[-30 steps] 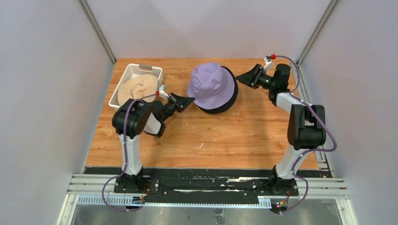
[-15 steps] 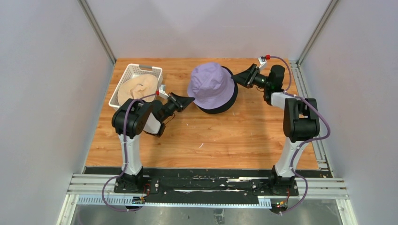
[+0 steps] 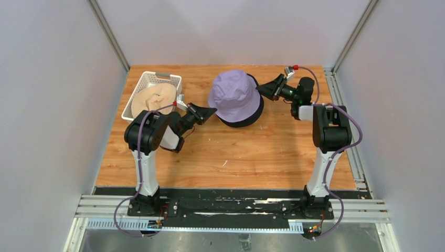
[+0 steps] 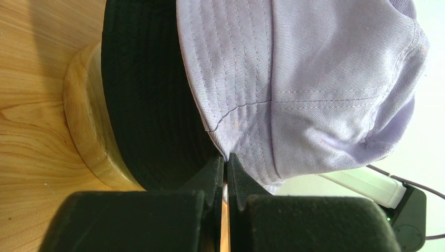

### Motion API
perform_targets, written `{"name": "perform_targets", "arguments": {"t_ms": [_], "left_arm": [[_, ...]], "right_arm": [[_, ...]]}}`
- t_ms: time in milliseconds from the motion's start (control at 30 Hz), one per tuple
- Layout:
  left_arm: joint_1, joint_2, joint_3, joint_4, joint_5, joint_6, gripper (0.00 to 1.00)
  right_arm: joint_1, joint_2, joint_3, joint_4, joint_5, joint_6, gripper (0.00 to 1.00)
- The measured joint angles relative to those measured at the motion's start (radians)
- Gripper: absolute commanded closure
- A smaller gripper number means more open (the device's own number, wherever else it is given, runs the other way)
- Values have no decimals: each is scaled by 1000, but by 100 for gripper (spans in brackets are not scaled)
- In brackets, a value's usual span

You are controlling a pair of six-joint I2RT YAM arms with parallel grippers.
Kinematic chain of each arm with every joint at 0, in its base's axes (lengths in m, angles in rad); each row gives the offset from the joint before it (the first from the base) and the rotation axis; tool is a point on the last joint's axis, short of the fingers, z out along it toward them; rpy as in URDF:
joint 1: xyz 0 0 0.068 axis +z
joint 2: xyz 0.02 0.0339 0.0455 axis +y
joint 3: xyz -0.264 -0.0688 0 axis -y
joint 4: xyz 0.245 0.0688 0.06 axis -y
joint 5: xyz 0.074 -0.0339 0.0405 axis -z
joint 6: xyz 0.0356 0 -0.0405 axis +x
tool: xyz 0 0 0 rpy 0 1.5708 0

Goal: Stack the hats
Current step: Stack the hat on the hat.

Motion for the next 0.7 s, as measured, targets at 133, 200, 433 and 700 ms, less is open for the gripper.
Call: {"name": "perform_targets", "arguments": {"t_ms": [133,200,433,700], "left_arm": [[0,0,0,0,0,-1,100],[0,0,0,0,0,-1,100],[0,0,0,0,2,-1,100],[5,0,5,0,9,-5,100]], "right_arm": [[0,3,0,11,-1,14,55],[0,4,0,13,-1,15,55],[0,31,0,105,-7,93,56],[0,148,8,341,-16,305,57]]}}
